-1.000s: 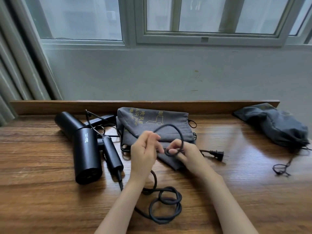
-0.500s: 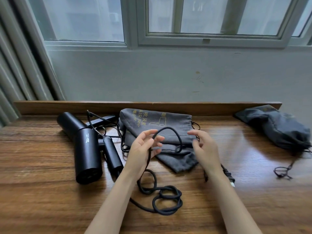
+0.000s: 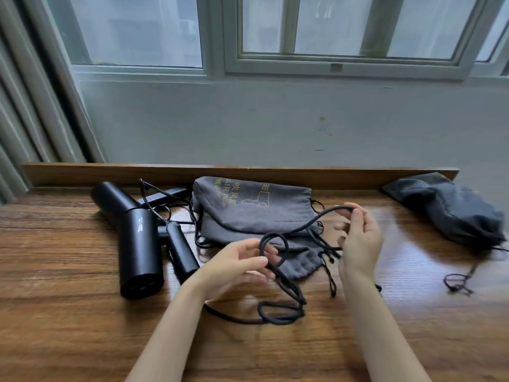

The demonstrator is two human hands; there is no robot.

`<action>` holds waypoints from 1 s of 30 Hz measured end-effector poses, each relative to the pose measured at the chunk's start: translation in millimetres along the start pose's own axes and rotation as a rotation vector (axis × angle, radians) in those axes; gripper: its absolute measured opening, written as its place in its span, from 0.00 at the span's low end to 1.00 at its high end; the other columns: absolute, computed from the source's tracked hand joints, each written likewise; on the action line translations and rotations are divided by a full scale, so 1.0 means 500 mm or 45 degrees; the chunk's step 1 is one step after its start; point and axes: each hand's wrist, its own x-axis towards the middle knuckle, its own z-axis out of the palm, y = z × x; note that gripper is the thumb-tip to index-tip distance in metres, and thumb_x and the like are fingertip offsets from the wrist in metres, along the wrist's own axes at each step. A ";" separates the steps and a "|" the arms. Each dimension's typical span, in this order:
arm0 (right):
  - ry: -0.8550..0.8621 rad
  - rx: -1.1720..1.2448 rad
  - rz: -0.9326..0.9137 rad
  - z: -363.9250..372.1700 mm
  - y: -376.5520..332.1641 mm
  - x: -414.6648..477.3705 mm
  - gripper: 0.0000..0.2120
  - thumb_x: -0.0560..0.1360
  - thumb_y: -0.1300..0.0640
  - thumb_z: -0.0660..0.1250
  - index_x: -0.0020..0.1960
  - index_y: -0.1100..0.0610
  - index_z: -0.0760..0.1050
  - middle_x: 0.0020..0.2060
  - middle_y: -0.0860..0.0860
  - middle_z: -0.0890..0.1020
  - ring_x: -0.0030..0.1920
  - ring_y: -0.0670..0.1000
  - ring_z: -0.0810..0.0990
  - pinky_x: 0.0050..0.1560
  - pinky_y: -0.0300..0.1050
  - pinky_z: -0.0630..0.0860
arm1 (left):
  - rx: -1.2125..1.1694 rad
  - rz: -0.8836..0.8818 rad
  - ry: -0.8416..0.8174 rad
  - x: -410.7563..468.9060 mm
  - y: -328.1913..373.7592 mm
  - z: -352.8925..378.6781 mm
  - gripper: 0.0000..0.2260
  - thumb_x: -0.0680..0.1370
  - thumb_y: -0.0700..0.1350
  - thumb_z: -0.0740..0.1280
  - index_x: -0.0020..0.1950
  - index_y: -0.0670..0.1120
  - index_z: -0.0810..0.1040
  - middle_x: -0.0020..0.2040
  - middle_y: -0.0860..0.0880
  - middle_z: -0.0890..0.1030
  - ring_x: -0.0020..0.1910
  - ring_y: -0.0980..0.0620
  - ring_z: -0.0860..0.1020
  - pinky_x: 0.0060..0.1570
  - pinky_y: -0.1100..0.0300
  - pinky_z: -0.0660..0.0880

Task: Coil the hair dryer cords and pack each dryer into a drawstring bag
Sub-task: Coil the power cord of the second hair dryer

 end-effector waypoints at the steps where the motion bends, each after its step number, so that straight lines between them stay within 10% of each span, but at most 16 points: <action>1: 0.057 0.009 0.024 -0.004 -0.001 0.003 0.12 0.80 0.60 0.56 0.44 0.50 0.75 0.34 0.44 0.82 0.25 0.38 0.74 0.20 0.29 0.62 | -0.021 0.040 0.034 0.000 0.001 0.000 0.07 0.77 0.36 0.63 0.52 0.43 0.78 0.46 0.48 0.83 0.42 0.51 0.81 0.43 0.61 0.79; 5: 0.084 -0.152 0.057 -0.019 0.002 0.014 0.15 0.77 0.66 0.59 0.39 0.50 0.76 0.36 0.46 0.79 0.29 0.37 0.75 0.25 0.27 0.66 | -0.110 0.205 0.260 0.005 0.006 -0.002 0.07 0.77 0.35 0.63 0.49 0.43 0.79 0.41 0.49 0.83 0.37 0.55 0.80 0.36 0.65 0.77; 10: -0.398 -0.656 -0.237 0.001 0.006 -0.013 0.09 0.79 0.56 0.58 0.45 0.50 0.76 0.41 0.44 0.81 0.44 0.44 0.79 0.43 0.38 0.74 | 0.051 0.371 0.477 0.017 0.005 0.015 0.11 0.76 0.32 0.62 0.53 0.45 0.78 0.40 0.53 0.84 0.43 0.59 0.81 0.43 0.66 0.78; 16: -0.825 -1.029 -0.504 0.007 0.013 -0.029 0.07 0.78 0.52 0.62 0.48 0.45 0.78 0.30 0.41 0.79 0.38 0.44 0.79 0.41 0.48 0.75 | -0.098 0.423 0.535 0.023 0.004 0.019 0.13 0.79 0.32 0.57 0.56 0.47 0.73 0.43 0.49 0.82 0.48 0.53 0.81 0.43 0.65 0.77; 23: -0.851 -0.846 -0.362 0.007 0.007 -0.032 0.09 0.73 0.57 0.66 0.39 0.44 0.79 0.34 0.36 0.80 0.37 0.39 0.77 0.38 0.35 0.72 | 0.431 0.487 0.816 0.031 -0.009 0.025 0.16 0.77 0.31 0.58 0.50 0.53 0.73 0.42 0.51 0.77 0.34 0.60 0.79 0.33 0.69 0.73; 30: -0.950 -0.515 -0.242 0.007 0.002 -0.028 0.13 0.76 0.65 0.62 0.39 0.50 0.79 0.32 0.42 0.79 0.34 0.41 0.74 0.37 0.33 0.68 | 0.182 0.388 0.771 0.026 -0.004 0.009 0.08 0.77 0.36 0.64 0.46 0.47 0.81 0.34 0.51 0.82 0.33 0.56 0.80 0.36 0.63 0.74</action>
